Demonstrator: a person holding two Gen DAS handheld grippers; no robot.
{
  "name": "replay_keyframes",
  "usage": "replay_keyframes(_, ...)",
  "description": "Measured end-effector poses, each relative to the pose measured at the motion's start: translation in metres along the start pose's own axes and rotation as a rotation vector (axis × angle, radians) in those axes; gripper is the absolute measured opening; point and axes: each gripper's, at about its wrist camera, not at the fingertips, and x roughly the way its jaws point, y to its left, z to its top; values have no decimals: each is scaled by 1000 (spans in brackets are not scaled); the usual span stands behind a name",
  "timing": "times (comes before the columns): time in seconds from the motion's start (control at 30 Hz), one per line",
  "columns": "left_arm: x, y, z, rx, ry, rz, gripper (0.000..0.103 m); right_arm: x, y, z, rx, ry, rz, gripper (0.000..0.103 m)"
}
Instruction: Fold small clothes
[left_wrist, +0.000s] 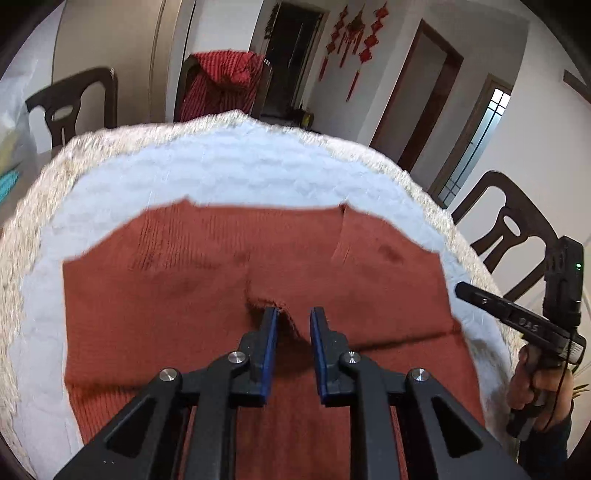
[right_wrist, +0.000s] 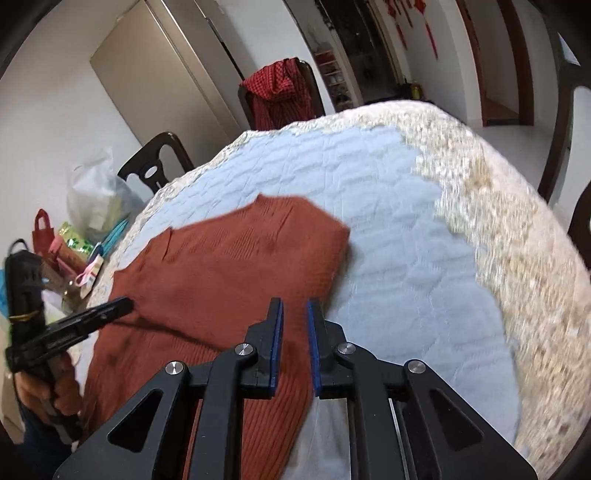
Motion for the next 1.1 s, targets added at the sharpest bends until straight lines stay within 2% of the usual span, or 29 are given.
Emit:
replay_keyframes(0.17,2,-4,13,-11,-23,19,20,22,-5,22,-2,9,-4,12)
replay_keyframes(0.27,-6,-2,12,-23,-40,16,20,39,-16,24,12,55,-56,12)
replay_keyframes(0.43,-3,-4,19,-13,-49,29,20,36,-26,23,41,48,-32,12)
replay_keyframes(0.57,25,-6,21,1,-4,30,20,27,-17,23,18,22,-11,12)
replay_keyframes(0.7,56,-3,14,6,59,50,20,33,-12,25,-11,35,-11,12)
replay_keyframes(1.0,28,0,-14,51,33,60,20,30,-10,18,-41,52,-62,14)
replay_keyframes(1.1,24,1,-17,44,26,65,20,15,-4,9,-56,12,-67,14)
